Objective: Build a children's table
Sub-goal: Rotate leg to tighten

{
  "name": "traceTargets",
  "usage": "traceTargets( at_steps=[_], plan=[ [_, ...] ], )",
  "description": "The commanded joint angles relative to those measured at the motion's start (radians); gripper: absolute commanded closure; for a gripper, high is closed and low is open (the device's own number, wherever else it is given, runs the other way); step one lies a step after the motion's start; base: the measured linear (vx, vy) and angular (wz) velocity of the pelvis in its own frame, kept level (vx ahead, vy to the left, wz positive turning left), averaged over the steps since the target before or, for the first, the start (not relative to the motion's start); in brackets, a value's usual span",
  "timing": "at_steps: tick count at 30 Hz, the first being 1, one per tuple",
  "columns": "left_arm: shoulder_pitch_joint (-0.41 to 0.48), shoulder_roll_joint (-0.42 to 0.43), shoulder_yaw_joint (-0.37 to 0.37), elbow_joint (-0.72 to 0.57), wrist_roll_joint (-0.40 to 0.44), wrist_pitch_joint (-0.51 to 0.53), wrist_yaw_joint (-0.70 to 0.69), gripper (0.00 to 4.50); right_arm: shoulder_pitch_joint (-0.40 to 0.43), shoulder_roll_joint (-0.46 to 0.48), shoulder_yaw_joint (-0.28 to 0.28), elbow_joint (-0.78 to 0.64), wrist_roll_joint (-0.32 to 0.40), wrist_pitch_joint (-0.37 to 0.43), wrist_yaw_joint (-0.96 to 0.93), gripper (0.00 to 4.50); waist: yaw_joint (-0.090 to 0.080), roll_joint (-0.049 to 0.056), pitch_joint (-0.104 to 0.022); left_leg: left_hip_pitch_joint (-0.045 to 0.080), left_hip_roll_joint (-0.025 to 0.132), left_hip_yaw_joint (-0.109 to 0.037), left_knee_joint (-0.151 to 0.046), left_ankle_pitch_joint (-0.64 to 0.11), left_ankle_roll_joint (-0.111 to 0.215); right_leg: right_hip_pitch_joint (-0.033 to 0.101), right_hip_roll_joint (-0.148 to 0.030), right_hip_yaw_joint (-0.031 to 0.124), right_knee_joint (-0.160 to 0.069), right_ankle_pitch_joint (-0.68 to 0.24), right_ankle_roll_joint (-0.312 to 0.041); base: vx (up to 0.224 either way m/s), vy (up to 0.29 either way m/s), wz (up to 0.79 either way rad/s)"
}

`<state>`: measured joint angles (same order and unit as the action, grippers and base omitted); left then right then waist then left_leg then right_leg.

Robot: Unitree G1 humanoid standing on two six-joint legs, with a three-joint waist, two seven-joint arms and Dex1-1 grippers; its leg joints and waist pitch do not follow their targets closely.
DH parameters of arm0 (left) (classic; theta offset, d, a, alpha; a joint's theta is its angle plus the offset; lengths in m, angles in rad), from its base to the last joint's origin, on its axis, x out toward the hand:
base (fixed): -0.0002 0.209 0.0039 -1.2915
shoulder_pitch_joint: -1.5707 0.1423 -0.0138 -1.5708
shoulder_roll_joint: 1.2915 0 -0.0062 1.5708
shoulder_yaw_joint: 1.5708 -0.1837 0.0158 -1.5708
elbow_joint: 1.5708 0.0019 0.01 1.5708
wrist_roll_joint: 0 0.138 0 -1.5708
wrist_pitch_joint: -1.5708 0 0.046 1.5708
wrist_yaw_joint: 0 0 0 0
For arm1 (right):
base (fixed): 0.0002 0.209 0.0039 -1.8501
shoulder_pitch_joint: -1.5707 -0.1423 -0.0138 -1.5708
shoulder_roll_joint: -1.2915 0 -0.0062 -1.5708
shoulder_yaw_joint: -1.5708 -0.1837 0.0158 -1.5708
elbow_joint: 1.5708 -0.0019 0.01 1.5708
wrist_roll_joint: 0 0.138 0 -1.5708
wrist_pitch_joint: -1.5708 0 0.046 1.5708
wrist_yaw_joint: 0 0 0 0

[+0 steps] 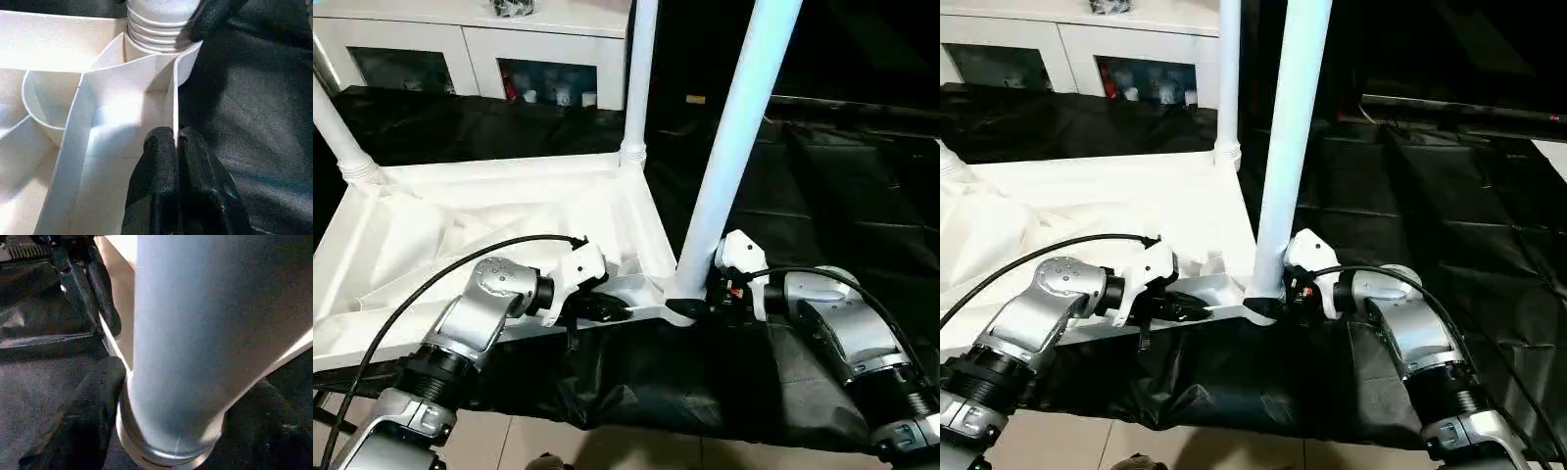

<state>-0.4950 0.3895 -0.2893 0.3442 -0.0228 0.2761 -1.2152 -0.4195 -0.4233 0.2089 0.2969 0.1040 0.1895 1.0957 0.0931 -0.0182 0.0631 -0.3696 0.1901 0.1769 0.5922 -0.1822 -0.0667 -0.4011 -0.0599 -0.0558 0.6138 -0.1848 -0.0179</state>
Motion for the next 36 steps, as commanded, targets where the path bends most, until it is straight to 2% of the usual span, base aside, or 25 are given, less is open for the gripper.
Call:
traceTargets(
  at_steps=[1, 7, 13, 14, 15, 16, 17, 19, 21, 22, 25, 26, 27, 28, 30, 32, 33, 34, 36],
  plan=[
    [-0.017, -0.029, 0.003, -0.048, -0.043, -0.038, 0.003, 4.50, 0.017, 0.016, 0.064, -0.039, 0.000, 0.006, 0.030, 1.66, -0.002, -0.004, -0.070, 0.014, 0.043, -0.011, -0.066, -0.167, 0.045, 0.050, -0.081, 0.048, -0.073, -0.203, -0.211, 0.000, 0.000, 0.00],
    [-0.006, -0.046, 0.003, -0.053, -0.035, -0.038, 0.040, 4.50, 0.049, 0.032, 0.072, -0.052, -0.005, 0.010, 0.007, 1.84, -0.002, -0.006, -0.069, 0.013, 0.043, -0.011, -0.067, -0.166, 0.047, 0.050, -0.082, 0.048, -0.074, -0.219, -0.204, 0.000, 0.000, 0.00],
    [-0.030, -0.102, 0.017, -0.014, 0.000, -0.022, 0.161, 4.50, 0.060, 0.109, 0.037, -0.012, -0.018, 0.017, -0.130, 1.89, -0.007, -0.009, -0.064, 0.017, 0.041, -0.012, -0.070, -0.205, 0.024, 0.044, -0.083, 0.048, -0.086, -0.321, -0.175, 0.000, 0.000, 0.00],
    [-0.043, -0.126, 0.024, 0.004, 0.007, -0.017, 0.201, 4.50, 0.053, 0.140, 0.025, 0.015, -0.035, 0.023, -0.200, 1.89, -0.006, -0.011, -0.065, 0.018, 0.041, -0.012, -0.069, -0.211, 0.023, 0.045, -0.084, 0.048, -0.089, -0.341, -0.165, 0.000, 0.000, 0.00],
    [-0.074, -0.185, 0.032, 0.039, 0.025, 0.005, 0.293, 4.50, 0.035, 0.223, -0.006, 0.076, -0.065, 0.042, -0.368, 1.89, -0.009, -0.009, -0.062, 0.016, 0.039, -0.011, -0.070, -0.209, 0.019, 0.041, -0.082, 0.048, -0.091, -0.352, -0.159, 0.000, 0.000, 0.00],
    [-0.085, -0.206, 0.034, 0.051, 0.030, 0.015, 0.322, 4.50, 0.028, 0.254, -0.018, 0.095, -0.070, 0.054, -0.425, 1.89, -0.011, -0.006, -0.062, 0.019, 0.039, -0.011, -0.071, -0.215, 0.012, 0.037, -0.082, 0.048, -0.093, -0.363, -0.159, 0.000, 0.000, 0.00],
    [-0.107, -0.246, 0.038, 0.077, 0.042, 0.031, 0.385, 4.50, 0.007, 0.313, -0.040, 0.137, -0.076, 0.068, -0.529, 1.89, -0.018, -0.007, -0.065, 0.022, 0.035, -0.016, -0.073, -0.236, -0.016, 0.039, -0.083, 0.045, -0.094, -0.409, -0.148, 0.000, 0.000, 0.00],
    [-0.113, -0.257, 0.040, 0.085, 0.046, 0.033, 0.404, 4.50, -0.001, 0.329, -0.045, 0.150, -0.081, 0.069, -0.561, 1.89, -0.016, -0.008, -0.066, 0.020, 0.036, -0.018, -0.074, -0.228, -0.018, 0.042, -0.086, 0.045, -0.095, -0.399, -0.141, 0.000, 0.000, 0.00],
    [-0.129, -0.288, 0.038, 0.102, 0.057, 0.039, 0.446, 4.50, -0.035, 0.381, -0.060, 0.201, -0.090, 0.070, -0.657, 1.89, -0.018, -0.006, -0.065, 0.020, 0.037, -0.015, -0.073, -0.234, -0.008, 0.038, -0.084, 0.048, -0.095, -0.360, -0.148, 0.000, 0.000, 0.00],
    [-0.135, -0.303, 0.032, 0.107, 0.064, 0.034, 0.462, 4.50, -0.061, 0.414, -0.058, 0.234, -0.110, 0.046, -0.703, 1.89, -0.019, -0.004, -0.068, 0.018, 0.034, -0.016, -0.072, -0.228, -0.006, 0.042, -0.084, 0.047, -0.093, -0.355, -0.147, 0.000, 0.000, 0.00],
    [-0.137, -0.314, 0.028, 0.106, 0.065, 0.029, 0.458, 4.50, -0.082, 0.432, -0.056, 0.260, -0.122, 0.021, -0.724, 1.89, -0.021, -0.003, -0.069, 0.018, 0.035, -0.015, -0.071, -0.215, -0.004, 0.041, -0.084, 0.048, -0.091, -0.325, -0.150, 0.000, 0.000, 0.00],
    [-0.141, -0.321, 0.029, 0.110, 0.068, 0.025, 0.455, 4.50, -0.099, 0.447, -0.067, 0.281, -0.120, 0.005, -0.721, 1.55, -0.023, -0.003, -0.071, 0.015, 0.036, -0.014, -0.071, -0.202, 0.001, 0.045, -0.083, 0.049, -0.087, -0.290, -0.155, 0.000, 0.000, 0.00],
    [-0.142, -0.322, 0.030, 0.113, 0.070, 0.022, 0.453, 4.50, -0.107, 0.454, -0.073, 0.290, -0.123, 0.002, -0.723, 1.21, -0.025, -0.009, -0.071, 0.012, 0.036, -0.013, -0.071, -0.185, 0.008, 0.046, -0.081, 0.049, -0.083, -0.252, -0.163, 0.000, 0.000, 0.00],
    [-0.141, -0.321, 0.031, 0.113, 0.071, 0.020, 0.451, 4.50, -0.112, 0.456, -0.077, 0.294, -0.120, 0.003, -0.719, 1.21, -0.025, -0.007, -0.072, 0.012, 0.036, -0.013, -0.070, -0.177, 0.011, 0.048, -0.082, 0.048, -0.080, -0.237, -0.168, 0.000, 0.000, 0.00],
    [-0.130, -0.305, 0.029, 0.099, 0.066, 0.004, 0.424, 4.50, -0.118, 0.449, -0.082, 0.287, -0.106, 0.008, -0.692, 1.11, -0.028, -0.005, -0.073, 0.011, 0.036, -0.013, -0.069, -0.161, 0.021, 0.050, -0.081, 0.048, -0.076, -0.199, -0.182, 0.000, 0.000, 0.00],
    [-0.113, -0.279, 0.023, 0.078, 0.055, -0.004, 0.392, 4.50, -0.114, 0.421, -0.074, 0.273, -0.104, 0.006, -0.651, 0.77, -0.028, -0.004, -0.072, 0.011, 0.036, -0.012, -0.069, -0.153, 0.028, 0.050, -0.081, 0.048, -0.075, -0.179, -0.189, 0.000, 0.000, 0.00],
    [-0.110, -0.274, 0.022, 0.075, 0.053, -0.006, 0.386, 4.50, -0.113, 0.415, -0.072, 0.271, -0.105, 0.006, -0.644, 0.77, -0.027, -0.011, -0.073, 0.010, 0.037, -0.012, -0.069, -0.154, 0.034, 0.053, -0.083, 0.047, -0.073, -0.181, -0.191, 0.000, 0.000, 0.00],
    [-0.095, -0.249, 0.021, 0.059, 0.043, -0.005, 0.358, 4.50, -0.114, 0.376, -0.058, 0.272, -0.127, 0.002, -0.628, 0.75, -0.028, -0.008, -0.071, 0.012, 0.038, -0.011, -0.069, -0.155, 0.036, 0.050, -0.083, 0.048, -0.074, -0.185, -0.194, 0.000, 0.000, 0.00],
    [-0.088, -0.238, 0.023, 0.053, 0.041, -0.007, 0.345, 4.50, -0.115, 0.357, -0.052, 0.278, -0.140, -0.004, -0.622, 0.73, -0.030, -0.008, -0.070, 0.010, 0.037, -0.011, -0.069, -0.161, 0.037, 0.051, -0.083, 0.048, -0.076, -0.196, -0.193, 0.000, 0.000, 0.00]
  ],
)
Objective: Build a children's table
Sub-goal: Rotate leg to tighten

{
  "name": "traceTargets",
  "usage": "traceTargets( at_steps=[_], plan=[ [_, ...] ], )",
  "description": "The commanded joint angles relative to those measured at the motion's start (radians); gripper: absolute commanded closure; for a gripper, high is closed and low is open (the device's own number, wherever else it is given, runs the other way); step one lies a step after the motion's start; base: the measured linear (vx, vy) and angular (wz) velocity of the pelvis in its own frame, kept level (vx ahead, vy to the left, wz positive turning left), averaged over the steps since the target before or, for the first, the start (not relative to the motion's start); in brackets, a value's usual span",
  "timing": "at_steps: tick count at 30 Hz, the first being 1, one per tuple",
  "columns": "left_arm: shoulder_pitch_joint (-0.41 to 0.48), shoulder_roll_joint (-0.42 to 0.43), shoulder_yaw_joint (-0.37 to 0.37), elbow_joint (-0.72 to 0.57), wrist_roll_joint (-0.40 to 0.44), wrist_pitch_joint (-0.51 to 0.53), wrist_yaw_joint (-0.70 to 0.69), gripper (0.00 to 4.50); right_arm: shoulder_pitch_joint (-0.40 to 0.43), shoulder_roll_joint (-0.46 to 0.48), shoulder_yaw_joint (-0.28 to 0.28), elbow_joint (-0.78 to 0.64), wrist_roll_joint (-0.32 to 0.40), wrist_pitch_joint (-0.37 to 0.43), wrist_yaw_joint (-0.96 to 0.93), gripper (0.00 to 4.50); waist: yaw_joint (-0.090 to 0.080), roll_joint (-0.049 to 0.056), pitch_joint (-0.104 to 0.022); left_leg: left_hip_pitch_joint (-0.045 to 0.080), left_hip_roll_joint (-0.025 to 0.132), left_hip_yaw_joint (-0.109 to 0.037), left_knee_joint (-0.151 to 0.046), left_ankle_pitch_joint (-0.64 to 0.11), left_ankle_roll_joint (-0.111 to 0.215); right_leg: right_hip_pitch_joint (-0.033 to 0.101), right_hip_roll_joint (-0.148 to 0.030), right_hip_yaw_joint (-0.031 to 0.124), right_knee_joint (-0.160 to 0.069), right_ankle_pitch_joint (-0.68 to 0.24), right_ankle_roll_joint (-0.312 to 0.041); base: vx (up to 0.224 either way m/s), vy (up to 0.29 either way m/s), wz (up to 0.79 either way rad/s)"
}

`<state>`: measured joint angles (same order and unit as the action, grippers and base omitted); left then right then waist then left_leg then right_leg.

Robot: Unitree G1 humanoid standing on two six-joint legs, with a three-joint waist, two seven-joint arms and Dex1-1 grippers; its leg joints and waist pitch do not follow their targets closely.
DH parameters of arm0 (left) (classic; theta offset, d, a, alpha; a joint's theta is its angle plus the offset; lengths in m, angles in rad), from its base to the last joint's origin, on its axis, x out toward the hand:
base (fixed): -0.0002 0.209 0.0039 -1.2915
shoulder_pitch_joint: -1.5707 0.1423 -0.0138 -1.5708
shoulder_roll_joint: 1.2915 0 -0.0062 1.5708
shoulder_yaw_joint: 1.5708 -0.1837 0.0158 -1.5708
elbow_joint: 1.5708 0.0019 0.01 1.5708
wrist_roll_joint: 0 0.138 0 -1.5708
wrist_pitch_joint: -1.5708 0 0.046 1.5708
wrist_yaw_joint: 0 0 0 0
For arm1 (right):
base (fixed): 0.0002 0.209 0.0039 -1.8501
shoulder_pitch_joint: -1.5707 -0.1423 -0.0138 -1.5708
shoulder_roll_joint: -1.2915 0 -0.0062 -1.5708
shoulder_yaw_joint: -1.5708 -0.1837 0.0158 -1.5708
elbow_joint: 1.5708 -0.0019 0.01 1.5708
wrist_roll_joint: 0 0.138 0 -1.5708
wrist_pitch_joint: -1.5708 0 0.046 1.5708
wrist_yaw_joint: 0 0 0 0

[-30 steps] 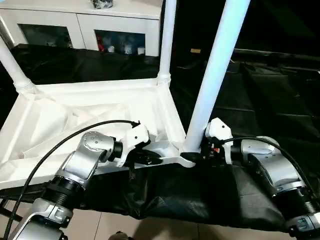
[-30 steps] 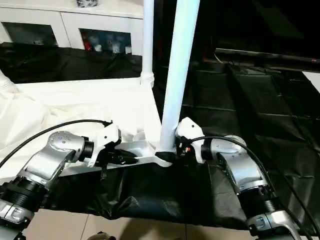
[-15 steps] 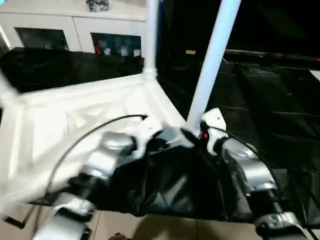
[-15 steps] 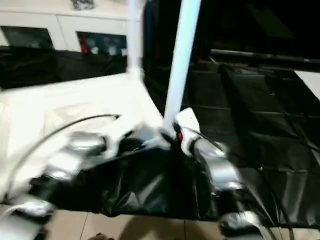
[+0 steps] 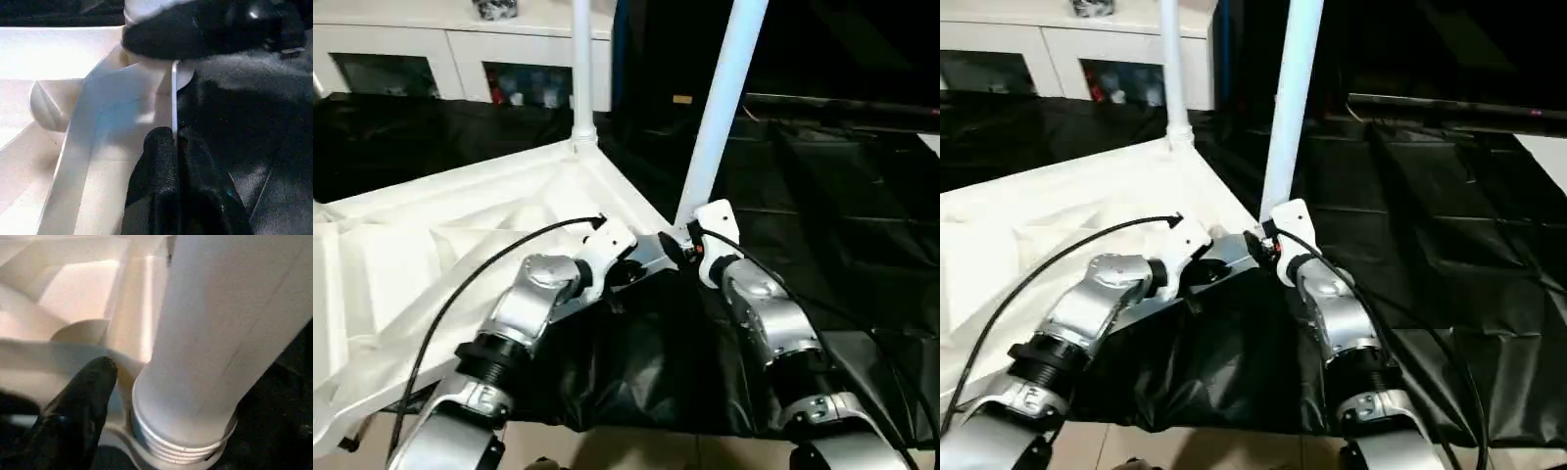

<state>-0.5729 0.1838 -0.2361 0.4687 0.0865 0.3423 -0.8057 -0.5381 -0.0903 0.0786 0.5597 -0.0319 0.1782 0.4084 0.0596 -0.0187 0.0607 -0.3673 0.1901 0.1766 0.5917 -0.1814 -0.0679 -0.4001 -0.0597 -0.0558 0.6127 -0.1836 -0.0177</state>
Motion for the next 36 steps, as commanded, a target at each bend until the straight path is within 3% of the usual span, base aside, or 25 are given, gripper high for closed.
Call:
traceTargets(
  at_steps=[1, 10, 16, 18, 22, 26, 32, 36],
  plan=[
    [0.000, -0.016, -0.023, -0.078, -0.074, -0.074, -0.087, 4.50, 0.008, -0.010, 0.085, 0.013, -0.005, -0.015, 0.121, 0.73, 0.004, -0.007, -0.067, 0.008, 0.038, -0.011, -0.068, -0.168, 0.036, 0.049, -0.084, 0.048, -0.076, -0.209, -0.193, 0.000, 0.000, 0.00],
    [0.035, 0.061, -0.026, -0.126, -0.113, -0.099, -0.236, 4.50, 0.041, -0.147, 0.093, -0.075, 0.062, -0.036, 0.403, 0.73, 0.011, -0.006, -0.065, 0.012, 0.042, -0.010, -0.069, -0.191, 0.046, 0.047, -0.081, 0.048, -0.079, -0.238, -0.195, 0.000, 0.000, 0.00],
    [0.059, 0.127, -0.053, -0.173, -0.141, -0.092, -0.363, 4.50, 0.089, -0.258, 0.138, -0.188, 0.121, -0.009, 0.625, 0.73, 0.027, -0.007, -0.066, 0.012, 0.044, -0.010, -0.067, -0.175, 0.060, 0.048, -0.082, 0.049, -0.076, -0.228, -0.194, 0.000, 0.000, 0.00],
    [0.060, 0.131, -0.053, -0.176, -0.141, -0.091, -0.373, 4.50, 0.094, -0.266, 0.141, -0.195, 0.122, -0.007, 0.644, 1.00, 0.029, -0.006, -0.065, 0.015, 0.045, -0.009, -0.067, -0.178, 0.059, 0.043, -0.080, 0.048, -0.076, -0.223, -0.204, 0.000, 0.000, 0.00],
    [0.075, 0.177, -0.065, -0.193, -0.153, -0.080, -0.450, 4.50, 0.124, -0.308, 0.173, -0.243, 0.124, 0.008, 0.717, 1.31, 0.032, -0.007, -0.065, 0.011, 0.043, -0.011, -0.069, -0.183, 0.050, 0.049, -0.083, 0.049, -0.078, -0.248, -0.195, 0.000, 0.000, 0.00],
    [0.076, 0.192, -0.065, -0.194, -0.158, -0.079, -0.467, 4.50, 0.133, -0.314, 0.182, -0.261, 0.126, 0.016, 0.731, 1.62, 0.027, -0.006, -0.065, 0.011, 0.043, -0.010, -0.068, -0.183, 0.049, 0.046, -0.082, 0.048, -0.077, -0.243, -0.200, 0.000, 0.000, 0.00],
    [0.074, 0.194, -0.064, -0.194, -0.162, -0.077, -0.463, 4.50, 0.148, -0.305, 0.192, -0.290, 0.136, 0.033, 0.730, 1.74, 0.028, -0.006, -0.066, 0.012, 0.043, -0.010, -0.068, -0.187, 0.041, 0.047, -0.081, 0.048, -0.077, -0.245, -0.200, 0.000, 0.000, 0.00],
    [0.051, 0.144, -0.045, -0.140, -0.112, -0.084, -0.327, 4.50, 0.149, -0.228, 0.168, -0.242, 0.099, 0.041, 0.576, 1.75, 0.025, -0.006, -0.064, 0.012, 0.042, -0.011, -0.069, -0.188, 0.031, 0.045, -0.081, 0.047, -0.079, -0.259, -0.196, 0.000, 0.000, 0.00]
  ],
)
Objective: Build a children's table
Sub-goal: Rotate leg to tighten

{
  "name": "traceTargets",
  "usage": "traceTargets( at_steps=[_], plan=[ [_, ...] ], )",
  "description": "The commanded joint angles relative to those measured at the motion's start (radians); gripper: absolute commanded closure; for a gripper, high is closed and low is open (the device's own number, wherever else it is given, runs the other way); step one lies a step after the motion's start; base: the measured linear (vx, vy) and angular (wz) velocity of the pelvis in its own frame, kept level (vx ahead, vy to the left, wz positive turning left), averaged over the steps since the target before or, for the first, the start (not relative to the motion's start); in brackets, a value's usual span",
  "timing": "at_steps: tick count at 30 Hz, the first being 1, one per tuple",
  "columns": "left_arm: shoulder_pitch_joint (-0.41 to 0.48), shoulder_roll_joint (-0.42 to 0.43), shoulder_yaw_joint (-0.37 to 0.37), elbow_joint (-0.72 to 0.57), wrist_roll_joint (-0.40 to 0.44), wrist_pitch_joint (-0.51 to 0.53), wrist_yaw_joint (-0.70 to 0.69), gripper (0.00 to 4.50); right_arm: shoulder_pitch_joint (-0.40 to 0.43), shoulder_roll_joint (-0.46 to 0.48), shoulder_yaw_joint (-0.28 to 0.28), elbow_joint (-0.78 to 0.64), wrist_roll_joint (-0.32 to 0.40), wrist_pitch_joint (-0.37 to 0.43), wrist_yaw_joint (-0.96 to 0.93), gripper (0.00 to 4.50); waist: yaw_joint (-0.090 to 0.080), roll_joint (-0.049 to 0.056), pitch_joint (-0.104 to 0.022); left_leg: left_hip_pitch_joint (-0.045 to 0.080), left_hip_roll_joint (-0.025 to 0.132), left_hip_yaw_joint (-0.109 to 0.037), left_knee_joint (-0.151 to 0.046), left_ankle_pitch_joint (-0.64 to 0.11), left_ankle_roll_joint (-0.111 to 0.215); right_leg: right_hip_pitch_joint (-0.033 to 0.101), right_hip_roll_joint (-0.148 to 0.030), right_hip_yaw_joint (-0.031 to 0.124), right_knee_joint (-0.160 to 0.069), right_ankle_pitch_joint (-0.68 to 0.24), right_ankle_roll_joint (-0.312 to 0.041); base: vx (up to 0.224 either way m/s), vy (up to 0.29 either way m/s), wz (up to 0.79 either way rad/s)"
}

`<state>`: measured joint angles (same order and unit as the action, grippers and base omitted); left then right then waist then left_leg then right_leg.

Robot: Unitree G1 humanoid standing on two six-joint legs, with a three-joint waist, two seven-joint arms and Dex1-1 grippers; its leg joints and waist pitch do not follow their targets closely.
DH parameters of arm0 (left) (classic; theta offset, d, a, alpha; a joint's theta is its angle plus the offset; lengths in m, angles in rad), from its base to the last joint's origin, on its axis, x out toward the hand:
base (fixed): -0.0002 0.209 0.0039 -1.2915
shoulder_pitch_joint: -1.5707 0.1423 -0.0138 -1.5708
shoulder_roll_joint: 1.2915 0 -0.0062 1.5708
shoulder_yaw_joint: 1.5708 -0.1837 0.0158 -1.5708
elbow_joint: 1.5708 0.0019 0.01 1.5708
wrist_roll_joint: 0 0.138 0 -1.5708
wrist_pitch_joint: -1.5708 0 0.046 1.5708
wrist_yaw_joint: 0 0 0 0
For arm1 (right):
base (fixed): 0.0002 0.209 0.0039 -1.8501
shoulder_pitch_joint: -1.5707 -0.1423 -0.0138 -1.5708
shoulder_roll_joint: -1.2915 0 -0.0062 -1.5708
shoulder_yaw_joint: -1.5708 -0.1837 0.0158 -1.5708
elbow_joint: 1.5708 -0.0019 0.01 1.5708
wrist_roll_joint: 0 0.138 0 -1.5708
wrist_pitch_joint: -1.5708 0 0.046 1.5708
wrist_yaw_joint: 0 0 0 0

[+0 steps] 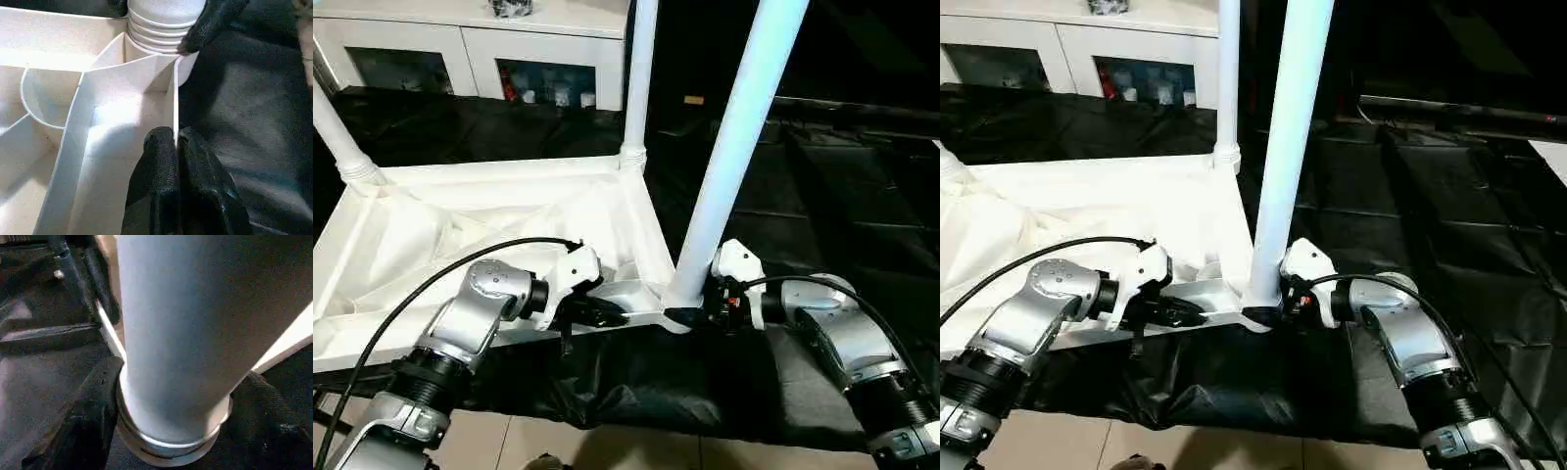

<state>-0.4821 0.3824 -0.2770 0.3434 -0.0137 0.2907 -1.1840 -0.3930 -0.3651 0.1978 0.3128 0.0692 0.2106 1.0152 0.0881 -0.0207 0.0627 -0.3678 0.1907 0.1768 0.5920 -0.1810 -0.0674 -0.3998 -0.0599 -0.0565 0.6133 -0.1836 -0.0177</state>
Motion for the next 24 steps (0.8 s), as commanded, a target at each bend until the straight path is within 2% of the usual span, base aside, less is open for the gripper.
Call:
traceTargets(
  at_steps=[1, 2, 4, 5, 6, 7, 8, 10, 12, 13, 14, 15, 18, 20, 21, 22, 23, 24],
  plan=[
    [-0.050, -0.076, 0.005, 0.004, 0.002, -0.032, 0.103, 4.50, -0.005, 0.083, 0.036, 0.036, -0.025, 0.008, -0.115, 1.75, -0.005, -0.004, -0.064, 0.013, 0.040, -0.010, -0.070, -0.197, 0.026, 0.043, -0.081, 0.048, -0.083, -0.278, -0.193, 0.000, 0.000, 0.00],
    [-0.056, -0.088, 0.011, 0.014, 0.009, -0.031, 0.133, 4.50, -0.012, 0.105, 0.028, 0.056, -0.039, 0.008, -0.166, 1.76, -0.007, -0.003, -0.063, 0.017, 0.039, -0.012, -0.071, -0.221, 0.010, 0.039, -0.082, 0.047, -0.089, -0.337, -0.177, 0.000, 0.000, 0.00],
    [-0.064, -0.109, 0.019, 0.026, 0.017, -0.024, 0.178, 4.50, -0.025, 0.140, 0.012, 0.087, -0.047, 0.021, -0.235, 1.76, -0.007, -0.004, -0.064, 0.018, 0.039, -0.014, -0.072, -0.229, 0.003, 0.042, -0.084, 0.047, -0.091, -0.364, -0.164, 0.000, 0.000, 0.00],
    [-0.075, -0.142, 0.028, 0.037, 0.025, -0.007, 0.245, 4.50, -0.047, 0.200, -0.013, 0.134, -0.044, 0.034, -0.330, 1.76, -0.013, -0.002, -0.064, 0.016, 0.039, -0.015, -0.074, -0.229, -0.005, 0.039, -0.083, 0.048, -0.089, -0.357, -0.165, 0.000, 0.000, 0.00],
    [-0.075, -0.142, 0.028, 0.037, 0.025, -0.007, 0.245, 4.50, -0.047, 0.200, -0.013, 0.134, -0.044, 0.034, -0.330, 1.76, -0.015, -0.002, -0.064, 0.019, 0.037, -0.017, -0.074, -0.244, -0.012, 0.039, -0.083, 0.045, -0.092, -0.377, -0.160, 0.000, 0.000, 0.00],
    [-0.087, -0.192, 0.036, 0.049, 0.041, 0.021, 0.344, 4.50, -0.087, 0.291, -0.046, 0.208, -0.042, 0.043, -0.472, 1.76, -0.020, -0.002, -0.064, 0.018, 0.039, -0.016, -0.074, -0.244, -0.013, 0.037, -0.083, 0.048, -0.090, -0.364, -0.163, 0.000, 0.000, 0.00],
    [-0.090, -0.211, 0.031, 0.051, 0.056, 0.032, 0.384, 4.50, -0.106, 0.328, -0.047, 0.240, -0.052, 0.028, -0.525, 1.76, -0.024, -0.001, -0.063, 0.017, 0.038, -0.017, -0.076, -0.249, -0.017, 0.036, -0.084, 0.048, -0.091, -0.367, -0.166, 0.000, 0.000, 0.00],
    [-0.093, -0.234, 0.028, 0.056, 0.075, 0.044, 0.429, 4.50, -0.127, 0.365, -0.039, 0.275, -0.072, -0.003, -0.566, 1.76, -0.033, -0.002, -0.066, 0.013, 0.037, -0.019, -0.075, -0.238, -0.022, 0.041, -0.084, 0.046, -0.088, -0.350, -0.167, 0.000, 0.000, 0.00],
    [-0.099, -0.265, 0.023, 0.066, 0.098, 0.046, 0.477, 4.50, -0.152, 0.412, -0.036, 0.321, -0.074, -0.053, -0.574, 1.76, -0.033, 0.000, -0.067, 0.015, 0.038, -0.016, -0.072, -0.239, -0.009, 0.039, -0.085, 0.048, -0.089, -0.318, -0.172, 0.000, 0.000, 0.00],
    [-0.100, -0.271, 0.020, 0.069, 0.104, 0.042, 0.484, 4.50, -0.157, 0.422, -0.039, 0.332, -0.069, -0.062, -0.571, 1.41, -0.030, 0.000, -0.069, 0.013, 0.037, -0.015, -0.071, -0.221, -0.001, 0.043, -0.083, 0.049, -0.086, -0.293, -0.172, 0.000, 0.000, 0.00],
    [-0.101, -0.274, 0.016, 0.071, 0.104, 0.033, 0.480, 4.50, -0.164, 0.428, -0.044, 0.341, -0.070, -0.057, -0.579, 1.20, -0.029, -0.006, -0.069, 0.012, 0.037, -0.013, -0.071, -0.213, 0.004, 0.043, -0.083, 0.049, -0.086, -0.279, -0.173, 0.000, 0.000, 0.00],
    [-0.099, -0.278, 0.015, 0.070, 0.097, 0.030, 0.471, 4.50, -0.172, 0.432, -0.050, 0.345, -0.057, -0.046, -0.560, 1.06, -0.028, -0.002, -0.068, 0.011, 0.036, -0.014, -0.072, -0.203, 0.011, 0.044, -0.082, 0.049, -0.082, -0.262, -0.177, 0.000, 0.000, 0.00],
    [-0.094, -0.270, 0.015, 0.066, 0.093, 0.025, 0.458, 4.50, -0.180, 0.424, -0.061, 0.347, -0.057, -0.050, -0.552, 0.84, -0.028, 0.000, -0.069, 0.011, 0.038, -0.013, -0.072, -0.190, 0.018, 0.045, -0.081, 0.048, -0.079, -0.230, -0.184, 0.000, 0.000, 0.00],
    [-0.080, -0.249, 0.016, 0.049, 0.080, 0.019, 0.420, 4.50, -0.183, 0.392, -0.056, 0.350, -0.081, -0.081, -0.557, 0.62, -0.027, 0.002, -0.069, 0.013, 0.038, -0.013, -0.072, -0.201, 0.015, 0.044, -0.082, 0.049, -0.080, -0.236, -0.186, 0.000, 0.000, 0.00],
    [-0.080, -0.249, 0.016, 0.049, 0.080, 0.019, 0.420, 4.50, -0.183, 0.392, -0.056, 0.350, -0.081, -0.081, -0.557, 0.62, -0.028, 0.001, -0.069, 0.012, 0.038, -0.013, -0.072, -0.204, 0.015, 0.044, -0.083, 0.049, -0.081, -0.239, -0.187, 0.000, 0.000, 0.00],
    [-0.071, -0.232, 0.013, 0.038, 0.082, 0.003, 0.395, 4.50, -0.181, 0.373, -0.060, 0.350, -0.080, -0.098, -0.530, 0.62, -0.027, 0.007, -0.067, 0.013, 0.038, -0.014, -0.073, -0.214, 0.012, 0.044, -0.082, 0.048, -0.082, -0.250, -0.187, 0.000, 0.000, 0.00],
    [-0.069, -0.229, 0.012, 0.037, 0.082, -0.001, 0.390, 4.50, -0.180, 0.370, -0.061, 0.349, -0.079, -0.101, -0.524, 0.62, -0.029, 0.003, -0.068, 0.011, 0.038, -0.014, -0.073, -0.221, 0.012, 0.046, -0.083, 0.048, -0.083, -0.258, -0.183, 0.000, 0.000, 0.00],
    [-0.063, -0.220, 0.013, 0.029, 0.075, -0.002, 0.370, 4.50, -0.174, 0.354, -0.061, 0.337, -0.075, -0.103, -0.502, 0.62, -0.028, 0.005, -0.069, 0.011, 0.038, -0.014, -0.073, -0.215, 0.013, 0.046, -0.082, 0.049, -0.082, -0.248, -0.184, 0.000, 0.000, 0.00]
  ],
)
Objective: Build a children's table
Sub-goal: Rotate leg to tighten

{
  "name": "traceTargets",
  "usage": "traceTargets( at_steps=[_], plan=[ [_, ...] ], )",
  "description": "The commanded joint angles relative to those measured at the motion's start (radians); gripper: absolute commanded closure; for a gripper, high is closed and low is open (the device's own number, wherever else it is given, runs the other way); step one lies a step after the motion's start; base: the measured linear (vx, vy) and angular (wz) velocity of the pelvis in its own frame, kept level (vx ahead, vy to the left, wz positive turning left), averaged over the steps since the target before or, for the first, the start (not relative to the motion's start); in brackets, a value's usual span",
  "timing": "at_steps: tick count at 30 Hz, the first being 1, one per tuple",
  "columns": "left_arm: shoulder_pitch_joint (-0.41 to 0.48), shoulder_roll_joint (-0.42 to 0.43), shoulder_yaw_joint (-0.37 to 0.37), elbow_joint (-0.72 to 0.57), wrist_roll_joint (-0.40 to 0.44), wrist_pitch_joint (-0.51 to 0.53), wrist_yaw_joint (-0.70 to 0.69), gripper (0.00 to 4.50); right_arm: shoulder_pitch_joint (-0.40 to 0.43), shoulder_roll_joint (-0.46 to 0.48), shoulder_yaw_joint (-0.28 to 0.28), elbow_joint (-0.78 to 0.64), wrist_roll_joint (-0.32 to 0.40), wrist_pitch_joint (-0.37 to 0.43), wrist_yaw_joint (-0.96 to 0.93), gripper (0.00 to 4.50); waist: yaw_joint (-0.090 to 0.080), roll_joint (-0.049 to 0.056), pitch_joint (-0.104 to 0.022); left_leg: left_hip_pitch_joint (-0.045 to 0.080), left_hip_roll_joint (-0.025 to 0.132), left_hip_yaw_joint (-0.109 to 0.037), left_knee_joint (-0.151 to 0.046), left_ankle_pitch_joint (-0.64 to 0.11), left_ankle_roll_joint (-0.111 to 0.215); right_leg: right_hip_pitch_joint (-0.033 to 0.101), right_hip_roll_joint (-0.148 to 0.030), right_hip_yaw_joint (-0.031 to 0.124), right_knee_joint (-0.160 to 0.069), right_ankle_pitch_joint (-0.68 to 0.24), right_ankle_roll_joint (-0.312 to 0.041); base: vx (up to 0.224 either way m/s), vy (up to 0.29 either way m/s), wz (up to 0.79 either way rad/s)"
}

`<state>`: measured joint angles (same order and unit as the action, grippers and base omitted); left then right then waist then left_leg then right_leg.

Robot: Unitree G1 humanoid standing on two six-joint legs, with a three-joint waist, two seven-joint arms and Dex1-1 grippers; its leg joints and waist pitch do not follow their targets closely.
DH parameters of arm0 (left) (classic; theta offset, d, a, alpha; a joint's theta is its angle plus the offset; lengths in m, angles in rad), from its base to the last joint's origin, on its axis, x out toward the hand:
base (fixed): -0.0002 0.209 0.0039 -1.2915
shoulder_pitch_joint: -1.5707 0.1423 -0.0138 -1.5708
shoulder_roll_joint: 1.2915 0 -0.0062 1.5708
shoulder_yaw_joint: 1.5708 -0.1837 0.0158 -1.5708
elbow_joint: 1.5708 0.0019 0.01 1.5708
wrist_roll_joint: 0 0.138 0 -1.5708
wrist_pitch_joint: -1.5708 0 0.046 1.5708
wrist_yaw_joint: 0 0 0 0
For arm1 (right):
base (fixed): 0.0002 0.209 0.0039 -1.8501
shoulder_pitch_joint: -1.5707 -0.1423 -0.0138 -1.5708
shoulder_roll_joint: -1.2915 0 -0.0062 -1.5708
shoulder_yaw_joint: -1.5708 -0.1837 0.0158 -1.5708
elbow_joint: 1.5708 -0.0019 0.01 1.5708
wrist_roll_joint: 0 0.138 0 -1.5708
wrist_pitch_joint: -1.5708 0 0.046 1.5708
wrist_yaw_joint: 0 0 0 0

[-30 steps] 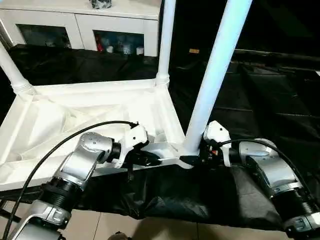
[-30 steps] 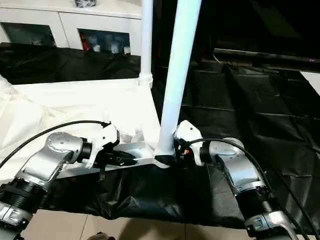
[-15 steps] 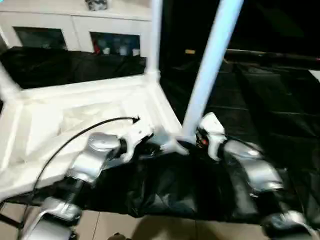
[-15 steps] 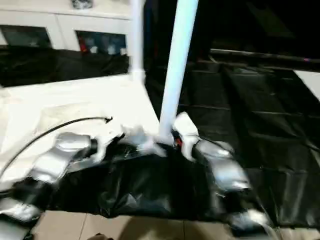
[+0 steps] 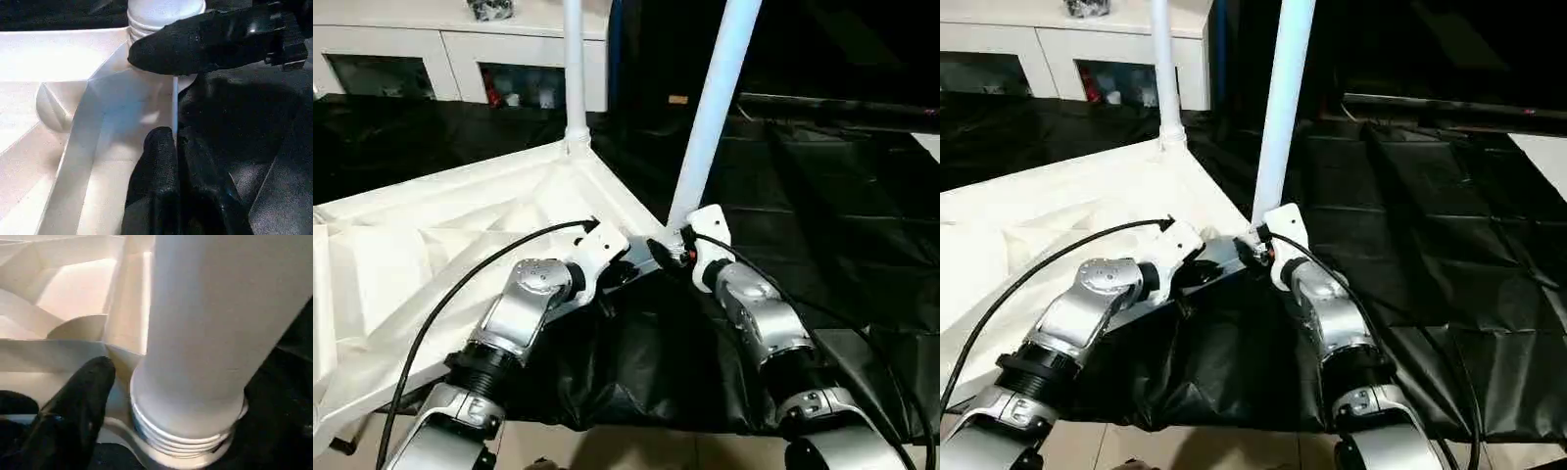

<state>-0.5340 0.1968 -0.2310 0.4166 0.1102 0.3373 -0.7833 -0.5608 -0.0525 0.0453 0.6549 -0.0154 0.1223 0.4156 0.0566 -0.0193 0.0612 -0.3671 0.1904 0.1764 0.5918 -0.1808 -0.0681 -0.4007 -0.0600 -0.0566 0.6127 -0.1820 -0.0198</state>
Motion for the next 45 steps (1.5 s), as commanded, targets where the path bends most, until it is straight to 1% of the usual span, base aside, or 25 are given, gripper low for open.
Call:
traceTargets(
  at_steps=[1, 2, 3, 4, 6, 7, 8, 9, 13, 14, 16, 18, 19, 20, 21, 25, 30, 37, 39, 40, 41, 42, 43, 44, 45],
  plan=[
    [-0.007, -0.026, -0.033, -0.051, -0.055, -0.053, -0.049, 4.50, -0.002, 0.026, 0.092, -0.012, 0.010, -0.020, 0.115, 0.62, 0.003, 0.003, -0.068, 0.009, 0.039, -0.014, -0.072, -0.205, 0.017, 0.049, -0.083, 0.049, -0.079, -0.230, -0.188, 0.000, 0.000, 0.00],
    [0.013, 0.006, -0.038, -0.079, -0.080, -0.072, -0.124, 4.50, 0.023, -0.032, 0.107, -0.049, 0.011, -0.041, 0.197, 0.62, 0.005, 0.011, -0.069, 0.010, 0.039, -0.014, -0.071, -0.202, 0.019, 0.049, -0.082, 0.049, -0.078, -0.210, -0.194, 0.000, 0.000, 0.00],
    [0.018, 0.014, -0.039, -0.086, -0.086, -0.081, -0.142, 4.50, 0.029, -0.045, 0.111, -0.058, 0.011, -0.047, 0.216, 0.62, 0.005, 0.011, -0.069, 0.010, 0.039, -0.014, -0.071, -0.202, 0.019, 0.049, -0.082, 0.049, -0.078, -0.210, -0.194, 0.000, 0.000, 0.00],
    [0.027, 0.028, -0.042, -0.098, -0.097, -0.095, -0.173, 4.50, 0.041, -0.070, 0.117, -0.074, 0.011, -0.059, 0.247, 0.62, 0.006, 0.005, -0.071, 0.006, 0.040, -0.014, -0.069, -0.188, 0.028, 0.055, -0.082, 0.048, -0.073, -0.176, -0.199, 0.000, 0.000, 0.00],
    [0.040, 0.046, -0.043, -0.116, -0.109, -0.089, -0.204, 4.50, 0.054, -0.104, 0.121, -0.094, 0.014, -0.073, 0.289, 0.62, 0.007, 0.007, -0.070, 0.007, 0.039, -0.010, -0.067, -0.174, 0.048, 0.052, -0.080, 0.050, -0.070, -0.138, -0.218, 0.000, 0.000, 0.00],
    [0.048, 0.057, -0.043, -0.123, -0.116, -0.095, -0.224, 4.50, 0.061, -0.122, 0.121, -0.103, 0.016, -0.082, 0.314, 0.62, 0.008, 0.010, -0.070, 0.008, 0.040, -0.011, -0.066, -0.175, 0.050, 0.051, -0.080, 0.049, -0.070, -0.142, -0.223, 0.000, 0.000, 0.00],
    [0.067, 0.082, -0.045, -0.144, -0.130, -0.098, -0.266, 4.50, 0.080, -0.162, 0.119, -0.131, 0.031, -0.094, 0.374, 0.62, 0.009, 0.009, -0.069, 0.010, 0.040, -0.008, -0.066, -0.186, 0.052, 0.049, -0.080, 0.049, -0.073, -0.163, -0.225, 0.000, 0.000, 0.00],
    [0.077, 0.094, -0.046, -0.153, -0.136, -0.103, -0.286, 4.50, 0.088, -0.180, 0.118, -0.145, 0.036, -0.099, 0.401, 0.62, 0.012, 0.009, -0.068, 0.008, 0.041, -0.010, -0.067, -0.194, 0.051, 0.052, -0.082, 0.049, -0.073, -0.186, -0.219, 0.000, 0.000, 0.00],
    [0.094, 0.116, -0.045, -0.172, -0.150, -0.103, -0.319, 4.50, 0.106, -0.216, 0.120, -0.175, 0.052, -0.102, 0.460, 0.62, 0.011, 0.010, -0.064, 0.011, 0.043, -0.012, -0.071, -0.222, 0.046, 0.048, -0.079, 0.048, -0.079, -0.236, -0.211, 0.000, 0.000, 0.00],
    [0.104, 0.136, -0.042, -0.184, -0.164, -0.103, -0.347, 4.50, 0.126, -0.248, 0.126, -0.214, 0.078, -0.090, 0.525, 0.62, 0.015, 0.009, -0.064, 0.016, 0.042, -0.010, -0.070, -0.232, 0.046, 0.046, -0.079, 0.049, -0.083, -0.262, -0.203, 0.000, 0.000, 0.00],
    [0.108, 0.152, -0.038, -0.189, -0.174, -0.103, -0.373, 4.50, 0.147, -0.282, 0.140, -0.251, 0.096, -0.080, 0.592, 0.62, 0.015, 0.006, -0.063, 0.012, 0.042, -0.010, -0.070, -0.228, 0.049, 0.046, -0.078, 0.050, -0.082, -0.265, -0.200, 0.000, 0.000, 0.00],
    [0.110, 0.164, -0.035, -0.193, -0.184, -0.103, -0.397, 4.50, 0.165, -0.313, 0.154, -0.280, 0.109, -0.074, 0.650, 0.62, 0.022, 0.006, -0.063, 0.011, 0.042, -0.010, -0.070, -0.216, 0.056, 0.046, -0.079, 0.049, -0.083, -0.268, -0.194, 0.000, 0.000, 0.00],
    [0.110, 0.166, -0.034, -0.194, -0.186, -0.102, -0.401, 4.50, 0.168, -0.317, 0.156, -0.284, 0.111, -0.072, 0.657, 0.62, 0.025, 0.003, -0.063, 0.013, 0.043, -0.009, -0.070, -0.217, 0.057, 0.045, -0.078, 0.049, -0.084, -0.274, -0.190, 0.000, 0.000, 0.00],
    [0.111, 0.179, -0.035, -0.199, -0.194, -0.098, -0.423, 4.50, 0.178, -0.333, 0.161, -0.305, 0.122, -0.065, 0.695, 0.87, 0.028, 0.004, -0.064, 0.012, 0.043, -0.010, -0.069, -0.215, 0.057, 0.046, -0.079, 0.049, -0.082, -0.280, -0.189, 0.000, 0.000, 0.00],
    [0.112, 0.189, -0.038, -0.203, -0.197, -0.090, -0.437, 4.50, 0.185, -0.342, 0.165, -0.319, 0.132, -0.059, 0.720, 0.94, 0.030, 0.003, -0.064, 0.012, 0.042, -0.010, -0.070, -0.208, 0.057, 0.045, -0.079, 0.049, -0.082, -0.280, -0.188, 0.000, 0.000, 0.00],
    [0.116, 0.207, -0.048, -0.215, -0.205, -0.075, -0.468, 4.50, 0.195, -0.356, 0.175, -0.339, 0.143, -0.050, 0.750, 1.31, 0.032, 0.004, -0.064, 0.013, 0.043, -0.010, -0.070, -0.211, 0.055, 0.043, -0.080, 0.048, -0.082, -0.290, -0.189, 0.000, 0.000, 0.00],
    [0.123, 0.211, -0.054, -0.226, -0.210, -0.066, -0.483, 4.50, 0.206, -0.362, 0.190, -0.353, 0.145, -0.036, 0.768, 1.67, 0.031, 0.000, -0.066, 0.011, 0.043, -0.010, -0.069, -0.193, 0.056, 0.045, -0.079, 0.048, -0.080, -0.267, -0.192, 0.000, 0.000, 0.00],
    [0.127, 0.202, -0.057, -0.230, -0.210, -0.067, -0.460, 4.50, 0.219, -0.357, 0.204, -0.368, 0.145, -0.022, 0.769, 1.78, 0.032, -0.003, -0.066, 0.010, 0.043, -0.010, -0.068, -0.179, 0.060, 0.046, -0.080, 0.048, -0.077, -0.260, -0.190, 0.000, 0.000, 0.00],
    [0.121, 0.185, -0.051, -0.217, -0.191, -0.071, -0.416, 4.50, 0.225, -0.343, 0.202, -0.368, 0.144, -0.018, 0.749, 1.78, 0.032, -0.006, -0.065, 0.011, 0.042, -0.009, -0.067, -0.184, 0.060, 0.044, -0.080, 0.047, -0.080, -0.278, -0.186, 0.000, 0.000, 0.00],
    [0.113, 0.171, -0.047, -0.202, -0.177, -0.074, -0.383, 4.50, 0.225, -0.327, 0.197, -0.359, 0.140, -0.022, 0.721, 1.78, 0.032, -0.005, -0.065, 0.011, 0.042, -0.009, -0.067, -0.185, 0.059, 0.044, -0.080, 0.047, -0.080, -0.284, -0.184, 0.000, 0.000, 0.00],
    [0.093, 0.139, -0.038, -0.170, -0.150, -0.067, -0.308, 4.50, 0.212, -0.281, 0.177, -0.316, 0.118, -0.012, 0.618, 1.78, 0.031, -0.005, -0.064, 0.011, 0.042, -0.009, -0.068, -0.188, 0.054, 0.043, -0.080, 0.047, -0.082, -0.299, -0.178, 0.000, 0.000, 0.00],
    [0.076, 0.110, -0.029, -0.147, -0.133, -0.062, -0.248, 4.50, 0.194, -0.238, 0.160, -0.270, 0.089, -0.017, 0.510, 1.78, 0.028, -0.005, -0.060, 0.011, 0.040, -0.009, -0.070, -0.195, 0.043, 0.040, -0.079, 0.047, -0.087, -0.328, -0.170, 0.000, 0.000, 0.00],
    [0.071, 0.101, -0.027, -0.140, -0.128, -0.060, -0.229, 4.50, 0.189, -0.224, 0.155, -0.254, 0.079, -0.021, 0.476, 1.78, 0.023, -0.012, -0.059, 0.011, 0.038, -0.008, -0.070, -0.203, 0.036, 0.039, -0.079, 0.046, -0.090, -0.353, -0.163, 0.000, 0.000, 0.00],
    [0.058, 0.076, -0.020, -0.124, -0.119, -0.048, -0.185, 4.50, 0.172, -0.189, 0.139, -0.214, 0.059, -0.016, 0.386, 1.78, 0.023, -0.009, -0.061, 0.014, 0.036, -0.012, -0.071, -0.218, 0.017, 0.040, -0.082, 0.043, -0.092, -0.404, -0.150, 0.000, 0.000, 0.00],
    [0.051, 0.062, -0.020, -0.118, -0.113, -0.038, -0.162, 4.50, 0.163, -0.167, 0.130, -0.195, 0.053, -0.003, 0.337, 1.78, 0.018, -0.010, -0.060, 0.014, 0.035, -0.013, -0.071, -0.231, 0.009, 0.040, -0.083, 0.043, -0.096, -0.432, -0.139, 0.000, 0.000, 0.00]
  ],
)
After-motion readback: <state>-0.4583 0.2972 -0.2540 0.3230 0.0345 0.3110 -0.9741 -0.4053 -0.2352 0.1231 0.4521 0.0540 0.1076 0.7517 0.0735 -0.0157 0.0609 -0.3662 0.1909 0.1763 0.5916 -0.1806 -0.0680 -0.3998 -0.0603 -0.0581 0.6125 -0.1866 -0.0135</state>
